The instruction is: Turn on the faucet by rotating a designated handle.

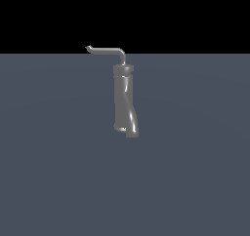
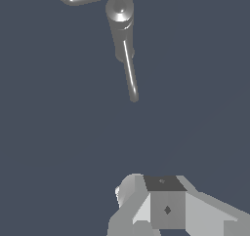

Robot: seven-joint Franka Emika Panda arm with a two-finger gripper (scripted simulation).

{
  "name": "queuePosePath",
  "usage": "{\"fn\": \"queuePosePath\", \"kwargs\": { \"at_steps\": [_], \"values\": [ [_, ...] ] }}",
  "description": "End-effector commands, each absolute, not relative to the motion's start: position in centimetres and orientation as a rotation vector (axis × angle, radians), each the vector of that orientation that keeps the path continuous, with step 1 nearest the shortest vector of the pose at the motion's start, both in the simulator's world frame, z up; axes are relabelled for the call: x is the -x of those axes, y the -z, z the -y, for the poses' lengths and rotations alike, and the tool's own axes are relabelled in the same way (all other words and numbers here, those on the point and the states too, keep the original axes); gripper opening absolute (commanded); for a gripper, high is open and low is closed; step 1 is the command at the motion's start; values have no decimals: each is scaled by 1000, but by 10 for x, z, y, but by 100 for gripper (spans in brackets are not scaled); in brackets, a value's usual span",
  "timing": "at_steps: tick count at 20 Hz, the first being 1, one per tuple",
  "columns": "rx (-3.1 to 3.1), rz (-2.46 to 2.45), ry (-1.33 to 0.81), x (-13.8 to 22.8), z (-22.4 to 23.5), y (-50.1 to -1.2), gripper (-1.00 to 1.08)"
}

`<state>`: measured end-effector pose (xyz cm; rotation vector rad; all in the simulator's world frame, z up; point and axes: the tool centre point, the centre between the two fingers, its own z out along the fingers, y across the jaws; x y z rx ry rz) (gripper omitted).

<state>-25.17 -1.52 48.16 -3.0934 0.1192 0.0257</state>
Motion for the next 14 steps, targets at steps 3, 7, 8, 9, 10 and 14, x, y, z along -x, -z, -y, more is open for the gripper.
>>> {"fn": "queuePosePath", "kwargs": {
  "at_steps": [3, 7, 8, 9, 10, 14],
  "values": [
    [3092, -117, -31, 252, 15, -481, -100],
    [3080, -97, -73, 251, 12, -474, -100],
    [3077, -91, -84, 251, 12, -472, -100],
    [3074, -86, -93, 251, 11, -471, -100],
    [3072, -81, -99, 251, 11, -470, -100],
    [3072, -80, -100, 251, 11, -469, -100]
  ]
}}
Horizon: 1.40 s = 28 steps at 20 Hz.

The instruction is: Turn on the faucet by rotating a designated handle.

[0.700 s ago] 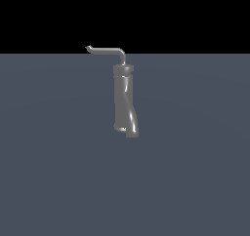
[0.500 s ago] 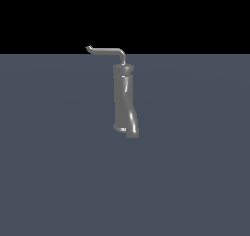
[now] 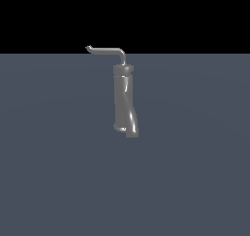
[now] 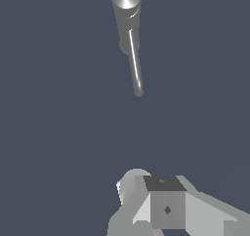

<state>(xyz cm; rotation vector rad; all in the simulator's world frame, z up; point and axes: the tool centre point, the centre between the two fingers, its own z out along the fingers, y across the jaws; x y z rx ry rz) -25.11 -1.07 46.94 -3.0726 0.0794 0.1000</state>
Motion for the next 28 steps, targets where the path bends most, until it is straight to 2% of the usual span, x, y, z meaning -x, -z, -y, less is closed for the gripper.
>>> {"fn": "queuePosePath", "kwargs": {
  "at_steps": [1, 13, 28],
  "values": [
    [3073, -84, -99, 250, 11, -470, -100],
    [3065, -263, -99, 222, 7, -468, -100],
    [2995, -755, -96, 142, -8, -453, -100]
  ]
}}
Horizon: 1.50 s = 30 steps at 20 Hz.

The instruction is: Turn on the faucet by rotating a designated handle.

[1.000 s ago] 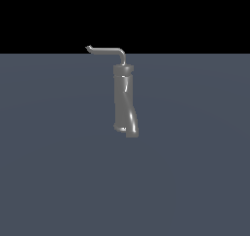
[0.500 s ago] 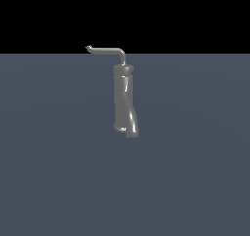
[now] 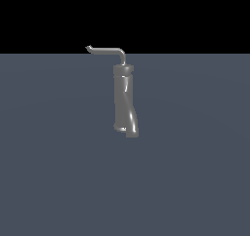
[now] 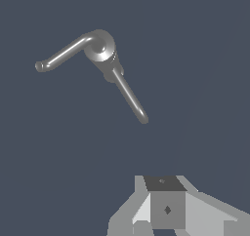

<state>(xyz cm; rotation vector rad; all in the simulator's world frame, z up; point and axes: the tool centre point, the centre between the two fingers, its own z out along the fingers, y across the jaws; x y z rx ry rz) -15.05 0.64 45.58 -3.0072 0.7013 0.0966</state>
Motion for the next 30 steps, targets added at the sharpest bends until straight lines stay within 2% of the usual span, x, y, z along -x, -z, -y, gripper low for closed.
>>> {"fn": "queuePosePath", "kwargs": {
  "at_steps": [1, 30],
  "values": [
    [2988, -789, -95, 136, -10, -452, -100],
    [2605, -1733, -47, -17, -66, -363, -100]
  ]
}}
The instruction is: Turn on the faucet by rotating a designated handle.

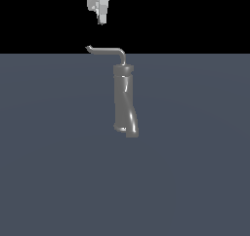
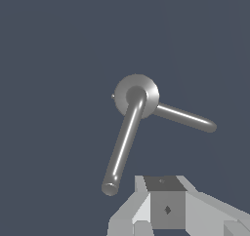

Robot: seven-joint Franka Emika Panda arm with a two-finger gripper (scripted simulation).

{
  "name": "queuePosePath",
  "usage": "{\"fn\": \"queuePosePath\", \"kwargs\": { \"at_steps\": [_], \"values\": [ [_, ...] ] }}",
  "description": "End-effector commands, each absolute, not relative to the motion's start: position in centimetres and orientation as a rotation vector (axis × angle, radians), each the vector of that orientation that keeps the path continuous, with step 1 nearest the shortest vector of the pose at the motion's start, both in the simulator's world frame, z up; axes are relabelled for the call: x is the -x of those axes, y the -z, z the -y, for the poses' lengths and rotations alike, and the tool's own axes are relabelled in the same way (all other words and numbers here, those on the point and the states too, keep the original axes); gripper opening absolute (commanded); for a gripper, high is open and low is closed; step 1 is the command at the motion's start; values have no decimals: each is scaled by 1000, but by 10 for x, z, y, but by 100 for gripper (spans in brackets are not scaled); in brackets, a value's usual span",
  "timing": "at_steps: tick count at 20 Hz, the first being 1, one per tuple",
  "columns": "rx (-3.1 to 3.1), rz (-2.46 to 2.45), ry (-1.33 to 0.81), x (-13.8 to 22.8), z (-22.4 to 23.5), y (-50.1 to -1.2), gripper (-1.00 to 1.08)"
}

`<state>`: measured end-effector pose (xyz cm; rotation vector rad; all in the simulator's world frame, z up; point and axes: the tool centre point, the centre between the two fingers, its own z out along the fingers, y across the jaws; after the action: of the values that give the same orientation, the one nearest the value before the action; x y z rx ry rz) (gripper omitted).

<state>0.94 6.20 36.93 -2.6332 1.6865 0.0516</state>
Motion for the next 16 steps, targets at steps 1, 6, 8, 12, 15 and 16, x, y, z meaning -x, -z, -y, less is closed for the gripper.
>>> {"fn": "queuePosePath", "kwargs": {
  "at_steps": [1, 6, 8, 12, 15, 16],
  "values": [
    [2586, -1763, -44, -21, -68, -359, -100],
    [2492, -1902, -28, -43, -80, -337, -100],
    [2459, -1948, -22, -50, -85, -329, -100],
    [2403, -2020, -12, -61, -92, -316, -100],
    [2372, -2059, -7, -66, -96, -308, -100],
    [2363, -2069, -5, -68, -97, -306, -100]
  ]
}}
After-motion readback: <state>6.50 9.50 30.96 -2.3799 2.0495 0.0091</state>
